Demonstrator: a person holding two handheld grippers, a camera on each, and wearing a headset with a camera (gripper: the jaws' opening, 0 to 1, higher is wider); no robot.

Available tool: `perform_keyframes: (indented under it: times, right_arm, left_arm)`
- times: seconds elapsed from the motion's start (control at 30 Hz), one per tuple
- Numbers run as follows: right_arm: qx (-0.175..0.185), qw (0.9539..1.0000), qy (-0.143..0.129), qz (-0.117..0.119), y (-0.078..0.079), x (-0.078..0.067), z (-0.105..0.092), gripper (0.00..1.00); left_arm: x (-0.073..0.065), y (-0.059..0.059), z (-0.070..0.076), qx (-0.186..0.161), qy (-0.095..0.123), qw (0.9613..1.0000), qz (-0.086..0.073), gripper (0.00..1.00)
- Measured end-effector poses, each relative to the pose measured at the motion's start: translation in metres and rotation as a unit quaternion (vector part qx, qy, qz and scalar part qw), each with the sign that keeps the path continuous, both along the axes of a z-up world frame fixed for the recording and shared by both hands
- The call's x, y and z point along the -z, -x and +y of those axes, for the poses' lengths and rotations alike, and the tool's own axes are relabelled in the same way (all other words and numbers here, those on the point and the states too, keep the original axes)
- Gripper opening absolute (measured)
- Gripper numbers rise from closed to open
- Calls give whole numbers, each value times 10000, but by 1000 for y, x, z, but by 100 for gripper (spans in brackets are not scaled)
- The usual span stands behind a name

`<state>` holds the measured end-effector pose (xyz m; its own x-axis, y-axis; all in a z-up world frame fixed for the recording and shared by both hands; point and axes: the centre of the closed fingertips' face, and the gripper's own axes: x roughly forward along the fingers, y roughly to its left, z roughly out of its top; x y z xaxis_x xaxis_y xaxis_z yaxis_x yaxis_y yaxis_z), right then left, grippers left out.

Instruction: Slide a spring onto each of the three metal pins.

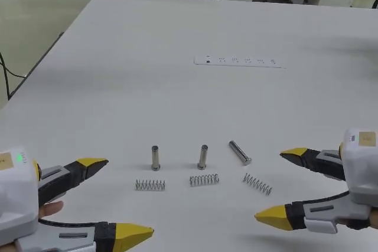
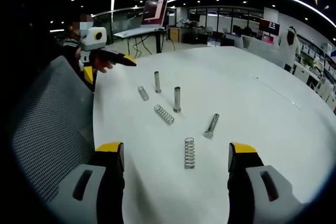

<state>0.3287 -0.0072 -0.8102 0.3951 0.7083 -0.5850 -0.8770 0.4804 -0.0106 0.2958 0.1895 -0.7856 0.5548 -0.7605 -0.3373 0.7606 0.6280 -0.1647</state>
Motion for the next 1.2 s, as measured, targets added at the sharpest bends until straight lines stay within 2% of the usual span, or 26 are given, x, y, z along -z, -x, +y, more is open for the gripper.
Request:
perform_keyframes:
  times: [0.33,0.63,0.97,1.2]
  right_arm:
    - [11,10000,-13,-37,-4,-3,0,80]
    - [48,9999,-4,-112,-15,-13,2,78]
    - [-21,9997,134,-183,-40,-24,10,74]
    - [-38,9996,250,-155,-55,-25,21,68]
  left_arm:
    - [0,-1,-1,7,-5,10000,-10,88]
    - [-1,-1,-2,34,-14,10000,-17,88]
    - [-2,-1,-1,18,-27,10000,-40,88]
    - [-3,-1,0,-8,-38,10000,-42,88]
